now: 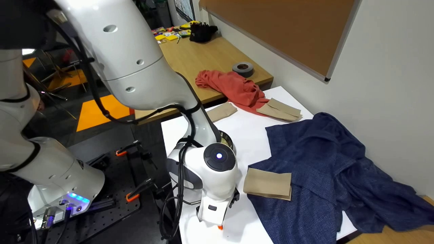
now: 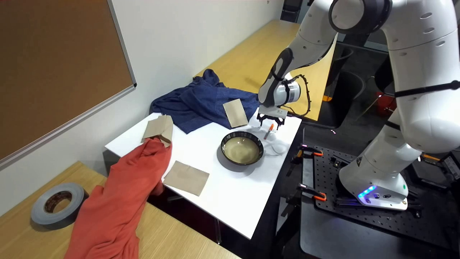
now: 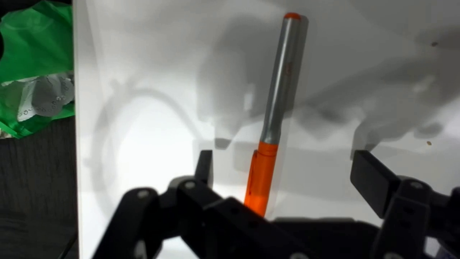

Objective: Put the pen in the bowl then remove the pen and put it on the table

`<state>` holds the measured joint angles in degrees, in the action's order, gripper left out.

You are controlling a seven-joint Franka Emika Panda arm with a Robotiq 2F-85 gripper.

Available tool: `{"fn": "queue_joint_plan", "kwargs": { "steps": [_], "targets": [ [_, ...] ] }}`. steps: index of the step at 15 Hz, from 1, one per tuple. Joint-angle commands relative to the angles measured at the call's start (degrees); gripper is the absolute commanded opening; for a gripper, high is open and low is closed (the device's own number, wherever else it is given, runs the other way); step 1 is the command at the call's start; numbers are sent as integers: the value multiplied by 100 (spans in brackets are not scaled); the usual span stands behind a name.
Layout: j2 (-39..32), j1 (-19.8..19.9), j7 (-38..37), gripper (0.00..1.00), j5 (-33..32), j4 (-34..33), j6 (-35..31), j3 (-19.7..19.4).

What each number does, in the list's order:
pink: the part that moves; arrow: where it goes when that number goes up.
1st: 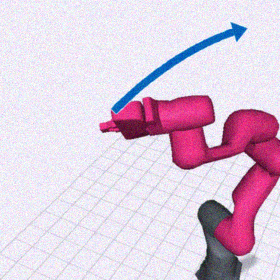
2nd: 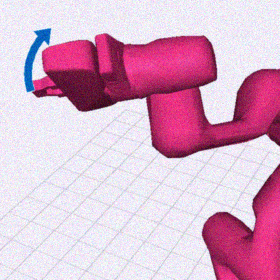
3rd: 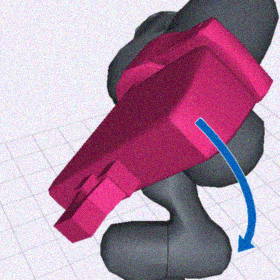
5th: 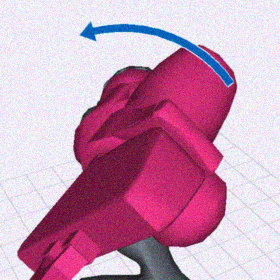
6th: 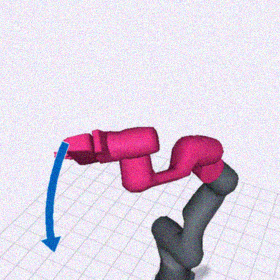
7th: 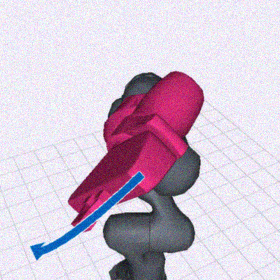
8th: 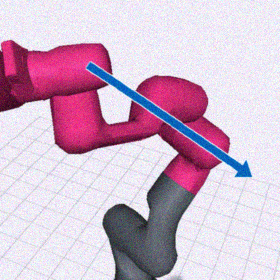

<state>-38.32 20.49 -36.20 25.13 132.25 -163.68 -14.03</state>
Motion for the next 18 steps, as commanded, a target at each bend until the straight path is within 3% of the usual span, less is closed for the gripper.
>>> {"fn": "queue_joint_plan", "kwargs": {
  "steps": [1, 7, 10, 18],
  "targets": [
    [-127, 132, 229, 66, 213, -137, -60, 105],
    [-149, 170, 230, 19, 284, -242, -24, 130],
    [82, 123, 250, 0, 279, -86, -34, 93],
    [1552, -632, 422, 4, -246, 899, -72, -565]
  ]
}}
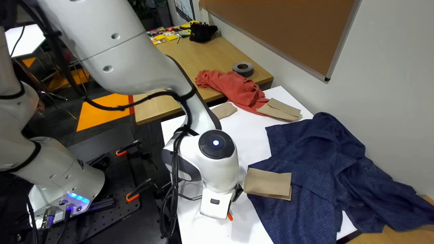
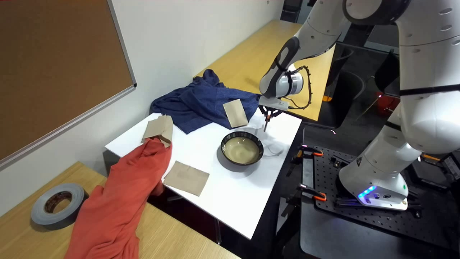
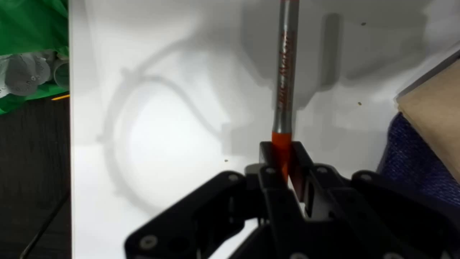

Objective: Put the pen in the bowl then remove the pen and put it on the table

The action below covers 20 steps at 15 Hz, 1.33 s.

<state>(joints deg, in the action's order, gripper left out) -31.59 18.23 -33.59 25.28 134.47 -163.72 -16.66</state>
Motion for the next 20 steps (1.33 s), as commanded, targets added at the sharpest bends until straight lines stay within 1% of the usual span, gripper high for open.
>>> {"fn": "queue_joint_plan", "kwargs": {
  "steps": [1, 3, 5, 8, 10, 12, 15, 18, 20],
  "targets": [
    [1121, -515, 239, 4, -383, 821, -64, -362],
    [1536, -892, 197, 4, -824, 1104, -61, -560],
    [1847, -1237, 100, 4, -1302, 1325, -86, -664],
    [2185, -1715, -23, 4, -2028, 1556, -14, -728],
    [2335, -1960, -22, 4, -2459, 1661, 3, -675],
    [2451, -1999, 12, 4, -2813, 1749, -43, -433],
    [2599, -2073, 110, 4, -3088, 1841, -98, -79],
    [2691, -2023, 343, 4, -2964, 1869, -118, 380],
    [2703, -1999, 481, 4, -2870, 1864, -176, 613]
  ]
}}
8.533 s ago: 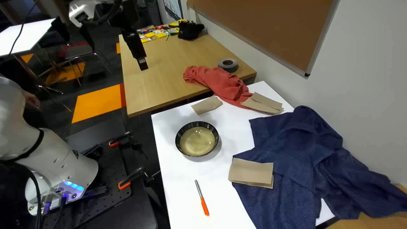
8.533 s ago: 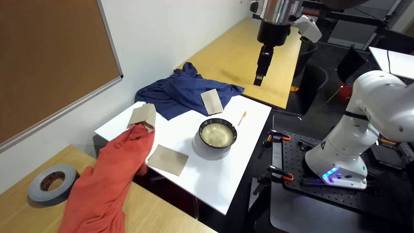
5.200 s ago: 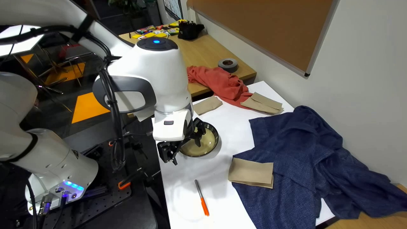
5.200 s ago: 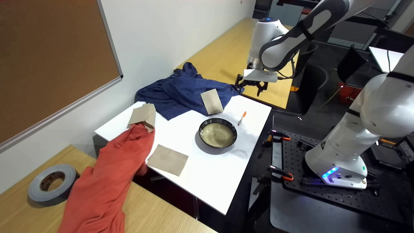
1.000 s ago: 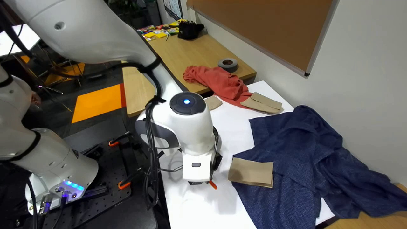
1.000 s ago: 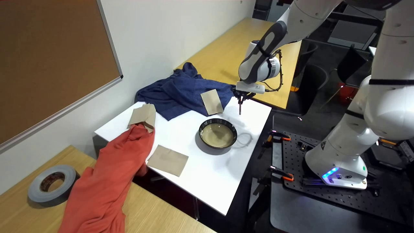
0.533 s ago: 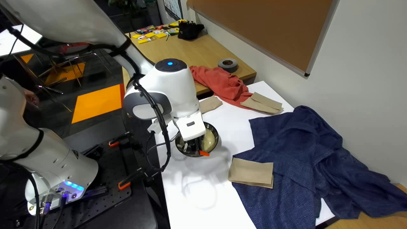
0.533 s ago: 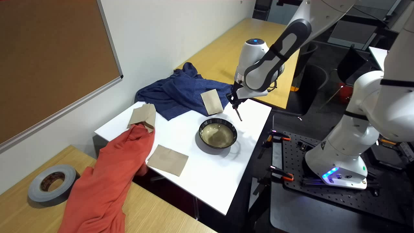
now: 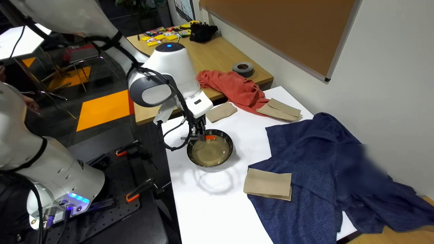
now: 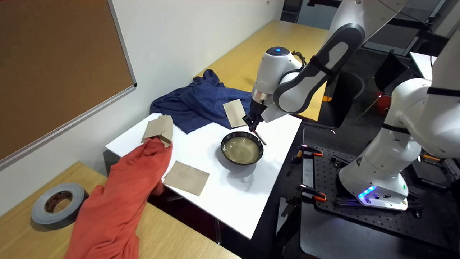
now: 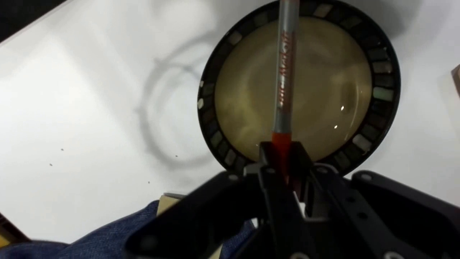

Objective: Put the pen in the bowl then remove the pen and put it on the table

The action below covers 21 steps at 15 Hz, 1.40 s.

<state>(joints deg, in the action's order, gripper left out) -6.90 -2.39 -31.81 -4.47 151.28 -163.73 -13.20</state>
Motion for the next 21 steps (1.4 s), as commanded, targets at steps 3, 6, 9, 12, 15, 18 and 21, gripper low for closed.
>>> {"fn": "queue_joint_plan", "kwargs": {
  "steps": [3, 6, 9, 12, 15, 18, 21],
  "targets": [
    [227, 89, 394, 47, 150, 150, -171, 456],
    [224, 114, 411, 69, 134, 138, -185, 487],
    [254, 150, 440, 92, 100, 130, -176, 452],
    [238, 169, 401, 100, 49, 75, -47, 437],
    [163, 195, 566, 100, 139, 12, 116, 501],
    [-5, 194, 760, 100, 169, -68, 179, 541],
    [-201, 157, 698, 100, 109, -125, 164, 508]
  ]
}}
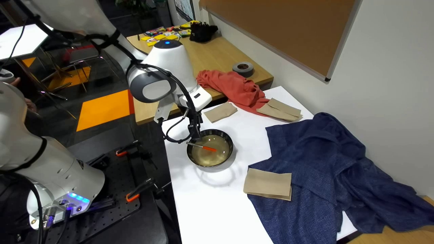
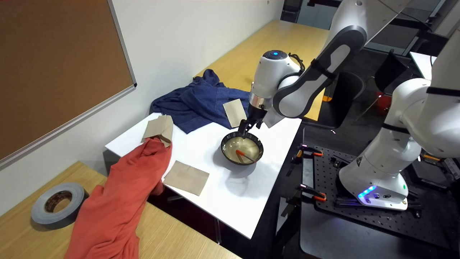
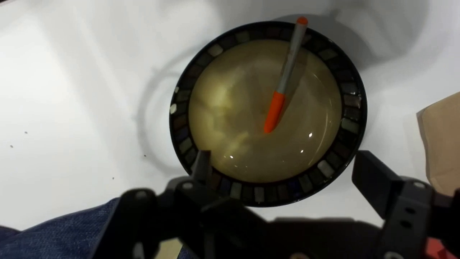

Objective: Put the pen in the bowl then remove the pen and put it on the table

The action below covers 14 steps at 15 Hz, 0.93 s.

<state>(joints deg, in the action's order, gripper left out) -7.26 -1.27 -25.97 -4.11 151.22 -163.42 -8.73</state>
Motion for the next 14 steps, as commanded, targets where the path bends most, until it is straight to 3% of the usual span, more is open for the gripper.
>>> {"fn": "queue_joint_plan", "kwargs": {
  "steps": [1, 8, 14],
  "targets": [
    [-53, 17, 22, 100, 10, -18, 11, 14],
    [-202, 24, 70, 100, 88, -41, -175, 36],
    [-720, 83, 530, 100, 1049, -139, -653, 490]
  ]
}}
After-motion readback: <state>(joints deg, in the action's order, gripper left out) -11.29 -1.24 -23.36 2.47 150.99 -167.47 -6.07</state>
